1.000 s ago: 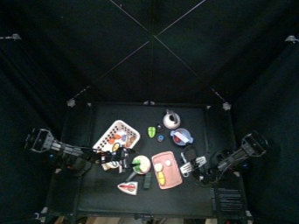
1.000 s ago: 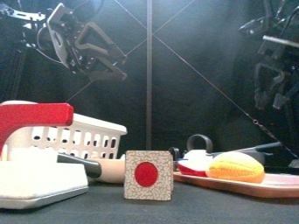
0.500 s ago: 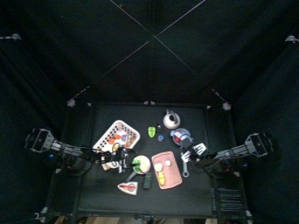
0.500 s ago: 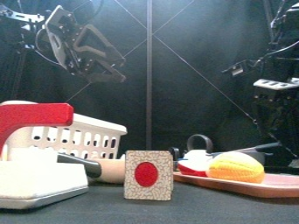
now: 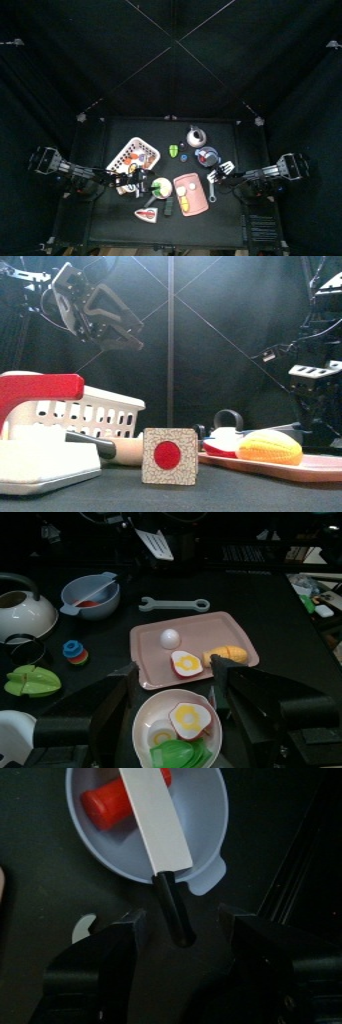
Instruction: Grab cleaver
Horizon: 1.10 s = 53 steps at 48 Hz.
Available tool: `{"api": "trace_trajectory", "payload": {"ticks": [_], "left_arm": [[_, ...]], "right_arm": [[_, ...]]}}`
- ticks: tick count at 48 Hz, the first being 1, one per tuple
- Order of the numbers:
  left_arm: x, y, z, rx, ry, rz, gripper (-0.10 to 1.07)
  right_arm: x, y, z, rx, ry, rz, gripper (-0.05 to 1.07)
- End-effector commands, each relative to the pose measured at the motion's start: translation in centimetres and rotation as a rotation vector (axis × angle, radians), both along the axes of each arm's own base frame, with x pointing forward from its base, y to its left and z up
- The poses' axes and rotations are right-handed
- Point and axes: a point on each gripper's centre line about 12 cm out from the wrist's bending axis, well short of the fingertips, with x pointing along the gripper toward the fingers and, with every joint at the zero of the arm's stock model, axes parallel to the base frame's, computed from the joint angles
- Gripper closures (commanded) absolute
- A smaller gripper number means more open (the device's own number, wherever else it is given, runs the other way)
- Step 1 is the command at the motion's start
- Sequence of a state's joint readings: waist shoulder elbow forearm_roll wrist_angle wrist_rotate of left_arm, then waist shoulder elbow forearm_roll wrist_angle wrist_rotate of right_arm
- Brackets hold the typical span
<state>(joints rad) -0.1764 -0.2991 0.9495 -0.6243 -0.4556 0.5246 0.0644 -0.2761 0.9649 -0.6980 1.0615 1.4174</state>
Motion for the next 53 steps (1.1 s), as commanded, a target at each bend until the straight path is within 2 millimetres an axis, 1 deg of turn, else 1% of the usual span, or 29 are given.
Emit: {"api": "trace_trajectory", "payload": {"ticks": [1,12,20,24,28,37,41,46,53], "left_arm": [[0.2,0.0,0.6,-0.002,-0.019,0.004,0.04],[0.2,0.0,0.6,-0.003,-0.018,0.004,0.04],[0.2,0.0,0.5,-0.003,-0.015,0.003,0.04],[0.2,0.0,0.4,-0.002,-0.013,0.002,0.04],[0.2,0.0,0.5,-0.002,-0.015,0.002,0.04],[0.2,0.0,0.5,-0.002,-0.015,0.002,0.04],[0.2,0.0,0.5,-0.002,-0.015,0.002,0.04],[0.2,0.0,0.4,-0.002,-0.013,0.002,0.04],[0.2,0.0,0.4,-0.002,-0.013,0.002,0.04]], "right_arm": [[0.2,-0.3,0.3,-0.003,-0.016,-0.007,0.11],[0.5,-0.3,0.1,0.02,-0.043,-0.005,0.11],[0.3,-0.7,0.0,0.019,-0.039,-0.02,0.12],[0.1,-0.8,-0.1,0.019,-0.034,-0.026,0.14],[0.0,-0.8,-0.2,0.022,-0.033,-0.027,0.21],[0.1,-0.8,-0.2,0.021,-0.039,-0.022,0.43],[0.3,-0.9,-0.1,0.022,-0.045,-0.028,0.5],[0.7,-0.8,0.5,0.025,-0.07,-0.027,0.6],[1.0,-0.8,1.9,0.023,-0.124,-0.029,0.68]]}}
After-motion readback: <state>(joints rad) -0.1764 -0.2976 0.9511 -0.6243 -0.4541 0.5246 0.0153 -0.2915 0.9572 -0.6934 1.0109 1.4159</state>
